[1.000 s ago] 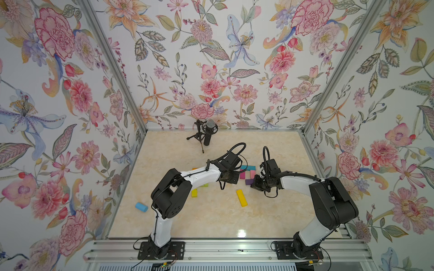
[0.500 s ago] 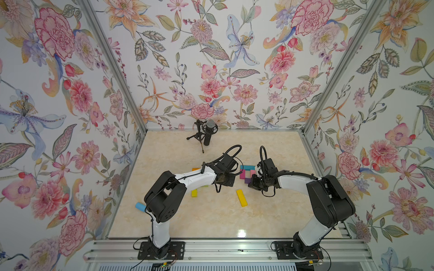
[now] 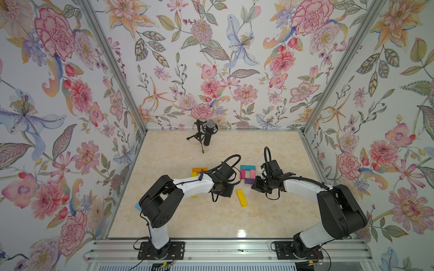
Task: Assemble the letter p with building blocks
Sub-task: Adjust the building block at the center of the board.
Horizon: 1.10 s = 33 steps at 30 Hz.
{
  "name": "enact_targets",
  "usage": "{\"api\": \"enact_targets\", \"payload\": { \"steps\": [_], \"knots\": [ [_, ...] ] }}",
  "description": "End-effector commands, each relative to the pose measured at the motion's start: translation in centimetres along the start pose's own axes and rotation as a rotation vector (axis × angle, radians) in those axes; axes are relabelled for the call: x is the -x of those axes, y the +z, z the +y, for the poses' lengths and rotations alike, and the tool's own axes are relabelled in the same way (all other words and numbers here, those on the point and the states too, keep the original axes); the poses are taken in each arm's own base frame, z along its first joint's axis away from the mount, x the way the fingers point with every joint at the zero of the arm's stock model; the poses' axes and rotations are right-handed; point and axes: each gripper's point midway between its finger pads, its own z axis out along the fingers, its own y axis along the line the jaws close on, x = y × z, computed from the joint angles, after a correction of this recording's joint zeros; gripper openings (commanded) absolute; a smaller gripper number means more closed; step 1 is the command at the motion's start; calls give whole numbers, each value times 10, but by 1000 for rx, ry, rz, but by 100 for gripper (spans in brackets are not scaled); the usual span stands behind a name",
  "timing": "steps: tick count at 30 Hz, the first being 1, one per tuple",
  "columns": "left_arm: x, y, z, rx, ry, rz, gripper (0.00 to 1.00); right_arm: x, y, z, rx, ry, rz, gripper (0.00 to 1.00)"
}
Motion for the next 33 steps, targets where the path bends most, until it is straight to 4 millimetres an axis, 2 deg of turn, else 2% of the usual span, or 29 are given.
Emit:
{"api": "enact_targets", "payload": {
  "steps": [1, 5, 10, 17, 22, 27, 33],
  "knots": [
    [-15, 0, -18, -64, 0, 29, 0, -16, -4, -2, 5, -7, 32, 0],
    [-21, 7, -20, -45, 13, 47, 0, -27, -5, -4, 6, -8, 46, 0],
    [-18, 15, -23, -53, 9, 46, 0, -42, 0, 2, 5, -29, 77, 0],
    [-13, 27, -32, -92, 20, 57, 0, -52, 9, 4, 6, -29, 98, 0],
    [-11, 33, -35, -105, 17, 60, 0, -60, 22, 3, 23, -10, 145, 0],
    [-4, 37, -35, -102, 8, 52, 0, -63, 31, 5, 45, -1, 166, 0],
    [5, 43, -26, -97, -18, 41, 0, -61, 41, 10, 70, 15, 178, 0]
  ]
}}
